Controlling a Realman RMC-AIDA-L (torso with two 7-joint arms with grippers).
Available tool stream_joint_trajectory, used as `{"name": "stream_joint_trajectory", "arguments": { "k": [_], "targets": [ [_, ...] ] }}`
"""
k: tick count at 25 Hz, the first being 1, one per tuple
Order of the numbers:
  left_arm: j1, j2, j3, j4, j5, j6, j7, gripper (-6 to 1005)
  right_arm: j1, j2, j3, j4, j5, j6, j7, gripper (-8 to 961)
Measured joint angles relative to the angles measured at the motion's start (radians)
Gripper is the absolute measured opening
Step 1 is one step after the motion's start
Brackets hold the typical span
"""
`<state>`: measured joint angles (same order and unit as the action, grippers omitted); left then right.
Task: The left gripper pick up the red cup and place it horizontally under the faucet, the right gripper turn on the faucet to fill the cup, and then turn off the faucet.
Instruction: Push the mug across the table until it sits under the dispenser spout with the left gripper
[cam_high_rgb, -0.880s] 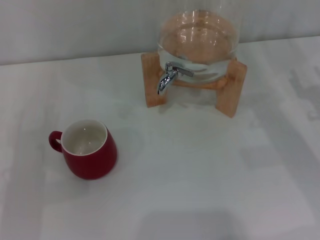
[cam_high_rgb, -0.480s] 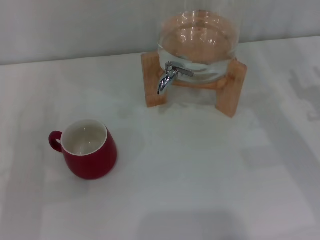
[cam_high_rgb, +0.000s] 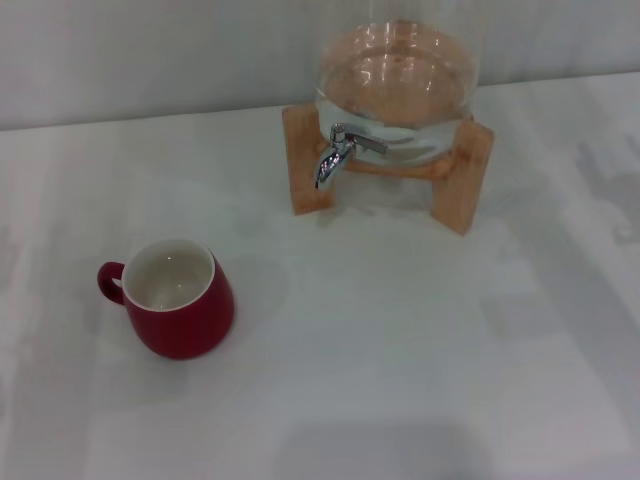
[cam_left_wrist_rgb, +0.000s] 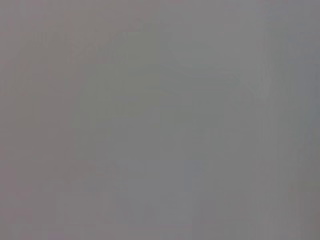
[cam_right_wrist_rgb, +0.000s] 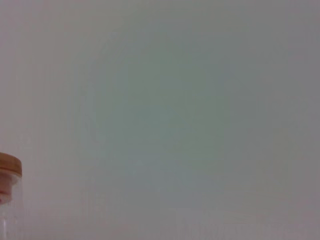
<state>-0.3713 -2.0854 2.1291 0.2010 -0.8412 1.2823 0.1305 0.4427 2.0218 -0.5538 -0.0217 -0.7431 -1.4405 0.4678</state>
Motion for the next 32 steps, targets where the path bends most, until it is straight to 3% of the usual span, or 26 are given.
{"name": "stream_joint_trajectory", "arguments": {
  "k": [14, 32],
  "targets": [
    [0.046, -0.005, 0.008, 0.013, 0.083, 0.005, 0.0, 878, -0.001, 0.0, -0.003, 0.02, -0.003, 0.001, 0.0, 721],
    [0.106, -0.007, 0.163, 0.026, 0.081, 0.002, -0.008, 878, -0.002, 0.0, -0.003, 0.033, -0.003, 0.012, 0.0, 721]
  ]
}}
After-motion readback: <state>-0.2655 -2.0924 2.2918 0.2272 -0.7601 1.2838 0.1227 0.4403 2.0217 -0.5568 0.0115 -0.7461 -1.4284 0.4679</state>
